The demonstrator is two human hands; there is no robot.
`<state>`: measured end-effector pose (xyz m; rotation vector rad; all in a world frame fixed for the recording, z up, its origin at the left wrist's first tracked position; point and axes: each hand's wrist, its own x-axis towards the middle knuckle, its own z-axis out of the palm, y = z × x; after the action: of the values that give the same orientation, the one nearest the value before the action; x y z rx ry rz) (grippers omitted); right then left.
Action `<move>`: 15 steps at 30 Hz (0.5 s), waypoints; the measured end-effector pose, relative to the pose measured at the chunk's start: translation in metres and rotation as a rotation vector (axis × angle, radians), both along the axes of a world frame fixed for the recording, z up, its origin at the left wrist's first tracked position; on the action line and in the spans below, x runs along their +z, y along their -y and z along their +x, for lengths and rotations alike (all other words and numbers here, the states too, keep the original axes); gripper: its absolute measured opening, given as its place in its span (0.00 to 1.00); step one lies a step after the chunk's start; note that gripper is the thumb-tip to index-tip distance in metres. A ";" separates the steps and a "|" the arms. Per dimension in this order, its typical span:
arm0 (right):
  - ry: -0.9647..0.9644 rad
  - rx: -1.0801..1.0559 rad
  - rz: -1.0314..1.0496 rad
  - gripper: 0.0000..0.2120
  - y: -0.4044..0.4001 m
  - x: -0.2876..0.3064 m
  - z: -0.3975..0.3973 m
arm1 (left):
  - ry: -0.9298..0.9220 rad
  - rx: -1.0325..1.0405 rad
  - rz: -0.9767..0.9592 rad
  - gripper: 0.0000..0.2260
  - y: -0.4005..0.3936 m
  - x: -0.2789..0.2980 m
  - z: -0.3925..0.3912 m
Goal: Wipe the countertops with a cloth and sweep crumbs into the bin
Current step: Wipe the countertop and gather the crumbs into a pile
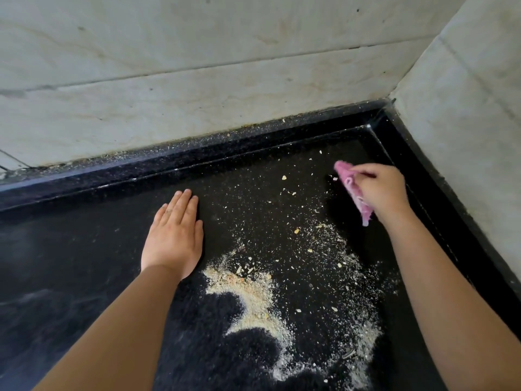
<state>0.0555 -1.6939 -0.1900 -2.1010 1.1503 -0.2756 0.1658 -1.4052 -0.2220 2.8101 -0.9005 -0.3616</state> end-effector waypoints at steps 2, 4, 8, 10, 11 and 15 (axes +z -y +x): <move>0.052 -0.111 -0.125 0.11 0.019 -0.001 0.005 | -0.001 0.002 0.005 0.23 0.000 0.000 0.000; 0.076 -0.121 -0.193 0.13 0.026 0.004 0.013 | 0.003 0.003 0.003 0.23 0.001 -0.001 0.001; -0.073 -0.068 -0.255 0.14 0.025 -0.007 0.020 | 0.010 0.000 0.002 0.23 0.000 -0.002 0.001; -0.083 -0.032 -0.207 0.15 0.014 -0.010 0.020 | 0.014 -0.002 0.011 0.23 -0.002 -0.003 0.001; -0.098 0.028 -0.159 0.14 0.008 -0.007 0.018 | 0.017 -0.003 0.012 0.23 -0.001 -0.002 0.002; -0.047 0.208 0.201 0.12 -0.018 0.011 -0.014 | 0.021 -0.005 0.011 0.22 -0.001 -0.003 0.002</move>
<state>0.0411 -1.6760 -0.1790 -2.0361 0.9342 -0.0125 0.1675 -1.4044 -0.2247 2.8278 -0.9134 -0.3391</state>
